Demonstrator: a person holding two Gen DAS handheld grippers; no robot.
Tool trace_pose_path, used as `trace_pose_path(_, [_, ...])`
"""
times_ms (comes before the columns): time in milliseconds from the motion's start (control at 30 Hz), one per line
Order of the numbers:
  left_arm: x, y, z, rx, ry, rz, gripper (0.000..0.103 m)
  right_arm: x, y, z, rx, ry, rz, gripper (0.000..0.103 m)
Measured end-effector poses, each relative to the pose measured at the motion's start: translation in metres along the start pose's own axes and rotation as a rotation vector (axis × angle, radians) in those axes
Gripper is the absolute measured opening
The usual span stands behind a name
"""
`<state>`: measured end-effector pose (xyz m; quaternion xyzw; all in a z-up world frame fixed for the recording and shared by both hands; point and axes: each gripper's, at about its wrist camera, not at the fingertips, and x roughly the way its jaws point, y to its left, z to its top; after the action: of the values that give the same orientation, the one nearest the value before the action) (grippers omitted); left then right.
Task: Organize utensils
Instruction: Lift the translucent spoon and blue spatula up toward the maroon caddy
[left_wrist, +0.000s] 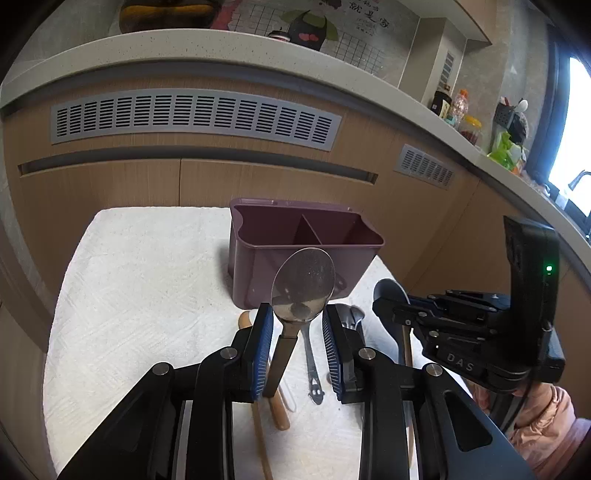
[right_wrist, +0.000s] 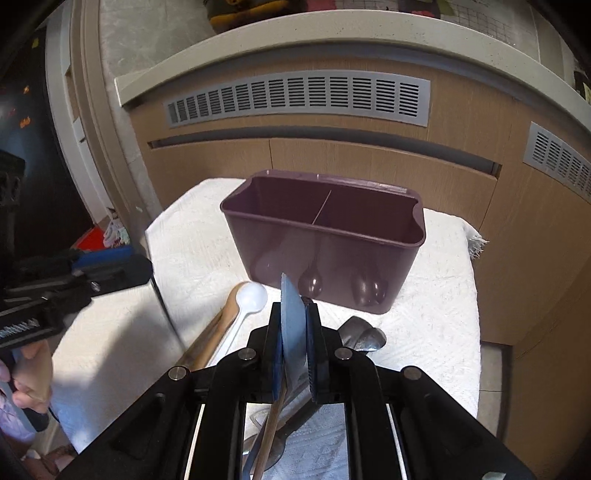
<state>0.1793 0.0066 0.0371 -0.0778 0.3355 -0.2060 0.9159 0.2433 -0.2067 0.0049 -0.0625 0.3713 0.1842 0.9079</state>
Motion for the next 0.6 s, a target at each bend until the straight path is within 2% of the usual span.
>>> trace_pose_path(200, [-0.011,-0.006,0.002,0.005,-0.020,-0.012,0.028,-0.016,-0.001,0.004,-0.006,-0.027,-0.008,0.010])
trace_pose_path(600, [-0.030,-0.013,0.005,0.004,-0.048,-0.028,0.028,-0.035,0.006,0.011,-0.059,-0.016,-0.005,0.011])
